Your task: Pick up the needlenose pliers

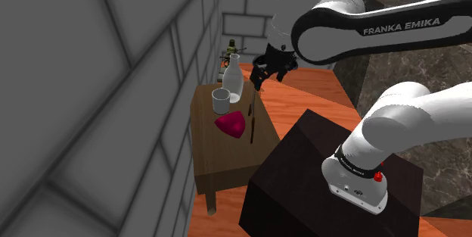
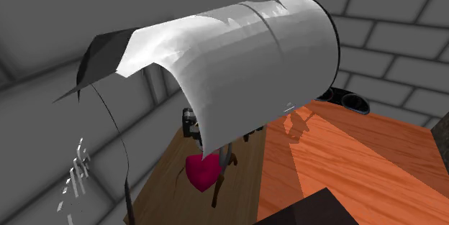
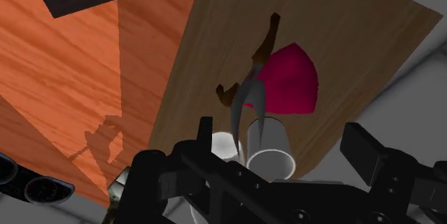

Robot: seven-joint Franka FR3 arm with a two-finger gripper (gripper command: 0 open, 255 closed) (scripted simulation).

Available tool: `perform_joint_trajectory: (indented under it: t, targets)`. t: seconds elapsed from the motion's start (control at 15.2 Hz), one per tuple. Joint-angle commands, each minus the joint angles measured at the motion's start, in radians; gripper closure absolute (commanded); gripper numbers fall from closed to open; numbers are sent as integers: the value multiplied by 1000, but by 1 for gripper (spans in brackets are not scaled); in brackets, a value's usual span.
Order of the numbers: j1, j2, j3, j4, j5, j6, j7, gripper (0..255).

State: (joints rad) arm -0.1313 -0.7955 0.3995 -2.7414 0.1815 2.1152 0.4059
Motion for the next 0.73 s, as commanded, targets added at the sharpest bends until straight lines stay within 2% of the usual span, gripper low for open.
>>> perform_joint_trajectory:
  t: [0.0, 0.2, 0.33, 0.46, 0.59, 0.66]
  targets:
    - [-32, 43, 69, -34, 4, 89, 101, 0]
    - [-98, 131, 186, -65, -3, 217, 261, 0]
    - [-163, 202, 275, -74, -24, 301, 378, 0]
    - [-254, 279, 379, -73, -66, 382, 508, 0]
    - [-380, 361, 507, -63, -137, 456, 656, 0]
    - [-402, 371, 528, -61, -148, 466, 677, 0]
